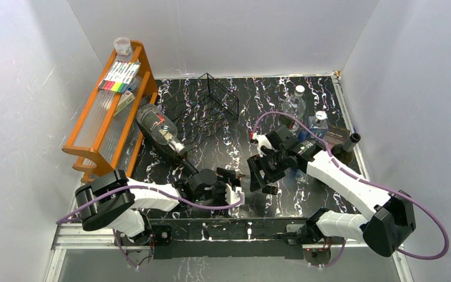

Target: Put the wine bottle on the wine rack

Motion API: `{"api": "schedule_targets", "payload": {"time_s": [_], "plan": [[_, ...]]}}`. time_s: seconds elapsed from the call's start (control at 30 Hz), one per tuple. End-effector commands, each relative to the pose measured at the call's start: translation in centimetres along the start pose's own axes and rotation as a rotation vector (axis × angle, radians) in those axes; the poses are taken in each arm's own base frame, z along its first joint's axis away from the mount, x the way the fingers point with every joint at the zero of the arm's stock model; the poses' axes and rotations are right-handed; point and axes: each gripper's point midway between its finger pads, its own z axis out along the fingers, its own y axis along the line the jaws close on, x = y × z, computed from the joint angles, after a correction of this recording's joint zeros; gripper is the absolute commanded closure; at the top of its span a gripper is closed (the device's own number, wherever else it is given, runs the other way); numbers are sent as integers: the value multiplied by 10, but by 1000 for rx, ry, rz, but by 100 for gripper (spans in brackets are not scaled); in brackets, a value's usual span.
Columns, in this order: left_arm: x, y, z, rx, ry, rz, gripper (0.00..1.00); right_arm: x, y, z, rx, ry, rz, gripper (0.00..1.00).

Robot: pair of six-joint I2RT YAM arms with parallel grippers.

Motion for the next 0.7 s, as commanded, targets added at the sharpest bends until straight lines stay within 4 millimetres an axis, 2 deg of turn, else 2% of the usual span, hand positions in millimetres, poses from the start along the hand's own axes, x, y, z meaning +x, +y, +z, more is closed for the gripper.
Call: {"api": "schedule_targets", "payload": {"time_s": [0.0, 0.2, 0.47, 0.67], "plan": [[-52, 47, -14, -153, -175, 9, 85, 10, 10, -6, -39, 32, 10, 23], [-59, 52, -15, -162, -192, 23, 85, 18, 16, -2, -69, 80, 21, 25], [-63, 55, -12, -162, -195, 68, 85, 21, 14, 8, -52, 129, 63, 33], [-72, 61, -13, -174, -214, 79, 85, 21, 14, 16, -47, 140, 64, 35]]}}
